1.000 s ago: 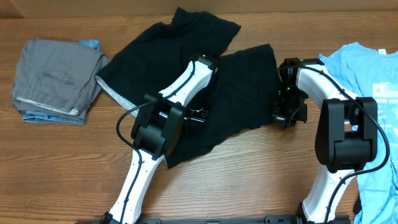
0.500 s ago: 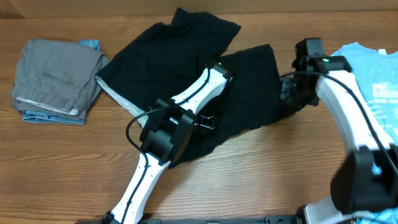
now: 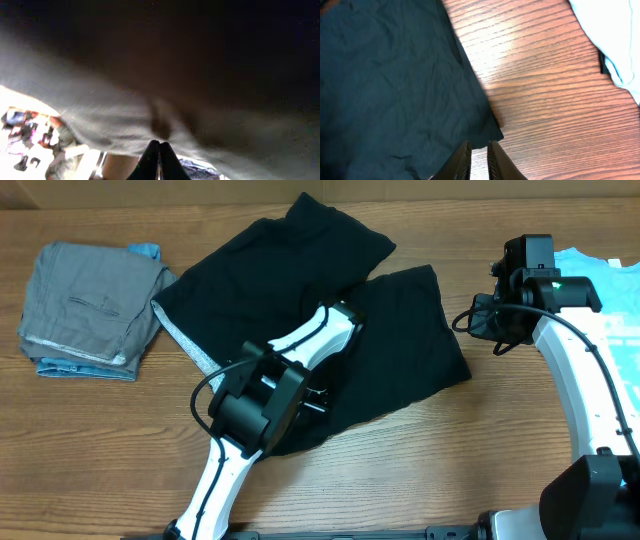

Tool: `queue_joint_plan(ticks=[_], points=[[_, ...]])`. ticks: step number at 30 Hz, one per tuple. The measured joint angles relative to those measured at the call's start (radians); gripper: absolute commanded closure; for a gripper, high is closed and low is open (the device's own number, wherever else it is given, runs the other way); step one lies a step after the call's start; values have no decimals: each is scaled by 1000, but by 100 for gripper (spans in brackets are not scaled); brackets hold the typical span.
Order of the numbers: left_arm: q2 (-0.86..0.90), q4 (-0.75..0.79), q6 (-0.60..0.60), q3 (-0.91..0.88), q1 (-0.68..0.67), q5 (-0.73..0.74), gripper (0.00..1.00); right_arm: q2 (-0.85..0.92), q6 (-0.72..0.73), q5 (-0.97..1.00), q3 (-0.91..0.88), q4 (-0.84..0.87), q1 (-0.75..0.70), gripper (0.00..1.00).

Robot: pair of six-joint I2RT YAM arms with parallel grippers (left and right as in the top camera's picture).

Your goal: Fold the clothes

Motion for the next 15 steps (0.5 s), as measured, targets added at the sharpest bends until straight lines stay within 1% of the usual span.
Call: queue_joint_plan(ticks=[3, 5, 6, 8, 9, 11, 12, 13, 14, 15], points=[[-36, 2, -20, -27, 0, -21, 96, 0, -2, 0, 0, 6, 0, 85], [-107, 27, -30, -33, 0, -23, 96, 0, -6, -10, 0, 17, 0, 94], [-151, 46, -32, -33, 1, -20, 96, 0, -19, -27, 0, 23, 0, 96], [-254, 103, -38, -31, 7, -2, 95, 0, -62, -98, 2, 46, 0, 96], [-328, 155, -45, -29, 18, 15, 92, 0, -77, -131, 3, 65, 0, 96], [-455, 244, -61, -23, 44, 32, 80, 0, -95, -173, 5, 113, 1, 96], [-517, 281, -66, -16, 65, 36, 43, 0, -103, -187, 6, 143, 1, 96], [-570, 319, -78, -14, 87, 39, 30, 1, -113, -200, 6, 180, 0, 96], [-649, 383, -94, -11, 127, 45, 26, 4, -125, -209, 7, 221, 0, 96], [-689, 414, -102, -8, 154, 47, 25, 10, -134, -215, 8, 252, 1, 96]])
